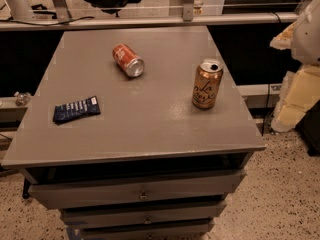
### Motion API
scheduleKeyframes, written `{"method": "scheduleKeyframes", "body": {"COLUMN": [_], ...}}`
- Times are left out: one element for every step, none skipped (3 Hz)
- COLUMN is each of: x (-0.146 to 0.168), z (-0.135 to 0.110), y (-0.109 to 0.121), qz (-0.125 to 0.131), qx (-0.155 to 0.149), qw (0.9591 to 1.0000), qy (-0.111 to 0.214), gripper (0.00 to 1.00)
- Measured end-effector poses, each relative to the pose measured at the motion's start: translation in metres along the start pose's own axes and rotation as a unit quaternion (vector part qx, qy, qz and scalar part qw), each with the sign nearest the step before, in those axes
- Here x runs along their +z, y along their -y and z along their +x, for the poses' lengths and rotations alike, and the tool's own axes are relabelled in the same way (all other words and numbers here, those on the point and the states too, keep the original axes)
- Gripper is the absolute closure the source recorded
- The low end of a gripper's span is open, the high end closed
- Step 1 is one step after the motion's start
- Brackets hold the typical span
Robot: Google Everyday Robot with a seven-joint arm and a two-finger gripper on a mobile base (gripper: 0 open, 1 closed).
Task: Place coke can upright
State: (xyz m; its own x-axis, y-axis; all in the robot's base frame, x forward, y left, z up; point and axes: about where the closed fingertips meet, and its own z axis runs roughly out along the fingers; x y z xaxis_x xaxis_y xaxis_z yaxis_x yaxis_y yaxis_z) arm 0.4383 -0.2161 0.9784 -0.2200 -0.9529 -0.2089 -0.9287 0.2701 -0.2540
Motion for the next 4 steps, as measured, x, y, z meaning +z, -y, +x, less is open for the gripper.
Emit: {"method": "scheduleKeyframes", "body": {"x": [0.000,0.008,0.027,0.046], "z": [0.000,-0.017,-0.052,-0.095], "y": [0.000,0.014,0.039,0.063], "qz": [0.000,0.002,0.001,0.001], "qx": [0.000,0.009,0.030,0.072], "qw": [1.0000,0.9999,0.9994,0.9972], "qy": [0.000,0.010,0.016,0.018], "gripper": [0.00,0.00,0.00,0.00]}}
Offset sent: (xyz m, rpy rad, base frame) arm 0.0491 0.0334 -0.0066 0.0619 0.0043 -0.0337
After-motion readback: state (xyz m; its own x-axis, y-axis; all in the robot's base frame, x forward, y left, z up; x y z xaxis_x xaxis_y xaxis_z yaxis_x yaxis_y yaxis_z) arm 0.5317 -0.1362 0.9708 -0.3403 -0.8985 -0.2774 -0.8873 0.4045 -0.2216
